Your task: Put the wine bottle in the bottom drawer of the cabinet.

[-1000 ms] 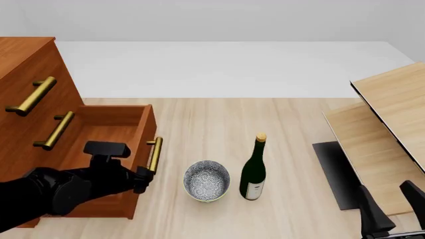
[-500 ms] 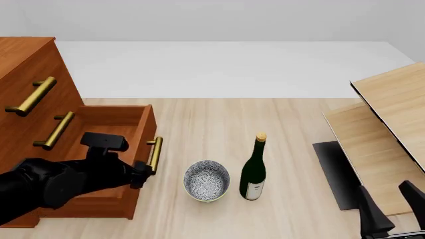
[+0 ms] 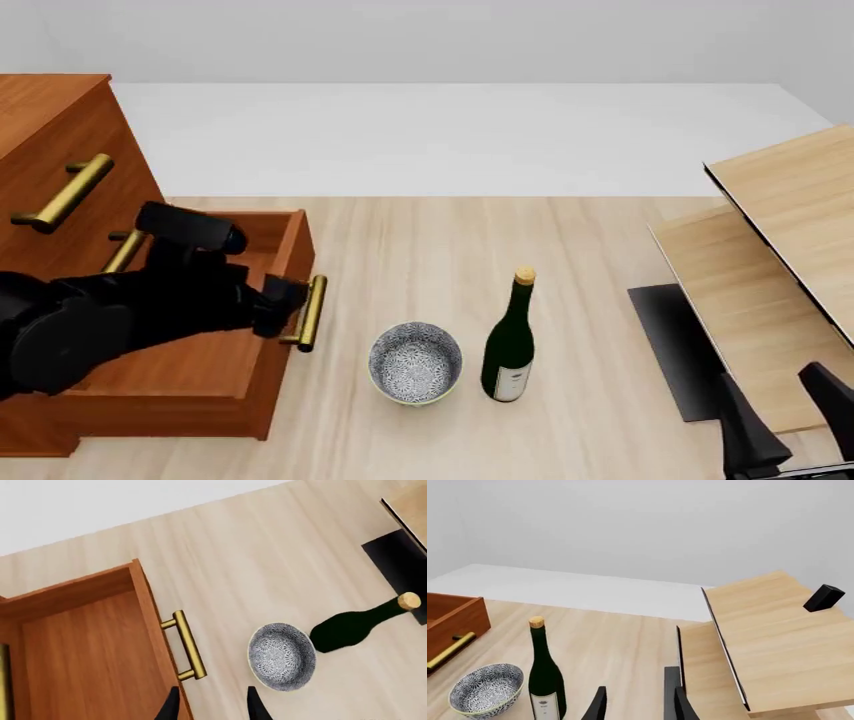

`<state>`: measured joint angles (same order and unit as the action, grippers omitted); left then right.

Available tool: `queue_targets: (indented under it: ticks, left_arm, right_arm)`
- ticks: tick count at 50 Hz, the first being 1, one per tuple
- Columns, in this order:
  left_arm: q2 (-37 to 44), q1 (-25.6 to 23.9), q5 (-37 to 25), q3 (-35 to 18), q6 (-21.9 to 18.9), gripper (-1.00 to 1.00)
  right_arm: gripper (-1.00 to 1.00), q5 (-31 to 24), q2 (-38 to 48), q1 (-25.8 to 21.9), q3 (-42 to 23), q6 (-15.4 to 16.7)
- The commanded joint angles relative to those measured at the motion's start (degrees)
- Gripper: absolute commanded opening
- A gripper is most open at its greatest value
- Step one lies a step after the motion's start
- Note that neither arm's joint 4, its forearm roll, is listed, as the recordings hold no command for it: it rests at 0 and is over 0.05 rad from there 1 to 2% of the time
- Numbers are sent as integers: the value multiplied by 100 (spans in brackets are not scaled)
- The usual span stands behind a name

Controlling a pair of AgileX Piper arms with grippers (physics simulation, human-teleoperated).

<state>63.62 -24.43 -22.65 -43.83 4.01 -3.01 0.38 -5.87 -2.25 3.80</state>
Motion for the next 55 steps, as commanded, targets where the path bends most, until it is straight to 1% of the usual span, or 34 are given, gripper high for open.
queue_targets:
  ticks: [1,2,3,7,8,12,14,15,20,22,23,26,28,30,32,35,37,40,43,45,47,48,50,52,54,55]
  left_arm:
    - [-217,-307,-189,-413,-58,100]
    - [-246,-337,-175,-429,-124,100]
    - [-239,-436,-159,-456,-105,100]
    - [-252,-561,-114,-599,-15,100]
    - [-267,-622,-76,-613,-45,100]
    - [-401,-947,133,-655,179,100]
    - [-391,-1073,202,-619,73,100]
    - [-399,-1133,264,-604,86,100]
    - [-455,-1229,455,-582,69,100]
    - [-519,-1267,543,-594,188,100]
    - [-549,-1348,580,-592,96,100]
    - [-497,-1357,651,-546,132,100]
    - [-552,-1451,800,-487,13,100]
    - [-627,-1491,928,-439,50,100]
    - [-703,-1593,1060,-416,-103,100]
    - [-694,-1622,1148,-409,11,100]
    - [-666,-1745,1204,-429,-64,100]
    - [-704,-1800,1360,-408,-65,100]
    - [-639,-1860,1483,-380,-204,100]
    - [-593,-1939,1570,-386,-89,100]
    - [-549,-1995,1653,-375,-208,100]
    - [-535,-2041,1719,-372,-160,100]
    - [-482,-2103,1802,-370,-218,100]
    - [-486,-2230,2025,-292,-373,100]
    - [-438,-2300,2109,-270,-325,100]
    - [-413,-2297,2184,-244,-370,100]
  right_arm:
    - [100,-28,-12,-24,-24,16]
    - [100,-30,-13,-22,-27,13]
    - [100,-30,-13,-26,-28,16]
    - [100,-28,-9,-40,-34,16]
    - [100,-30,-10,-41,-35,13]
    - [100,-28,-8,-49,-40,13]
    - [100,-26,-7,-53,-41,19]
    - [100,-26,-9,-52,-42,14]
    - [100,-29,-12,-58,-46,16]
    - [100,-30,-13,-64,-46,17]
    - [100,-28,-12,-63,-47,10]
    - [100,-24,-8,-77,-41,16]
    - [100,-19,-1,-79,-45,15]
    - [100,-21,-2,-72,-50,7]
    - [100,-23,-2,-77,-50,16]
    - [100,-31,-5,-73,-52,16]
    - [100,-31,-7,-71,-50,11]
    - [100,-22,-3,-76,-43,7]
    - [100,-18,1,-82,-40,7]
    - [100,-13,6,-89,-38,5]
    - [100,-12,10,-93,-31,5]
    - [100,-19,4,-93,-29,4]
    - [100,-24,-3,-83,-31,7]
    - [100,-37,-10,-75,-37,-3]
    - [100,-30,-3,-80,-36,0]
    - [100,-31,-3,-80,-38,-6]
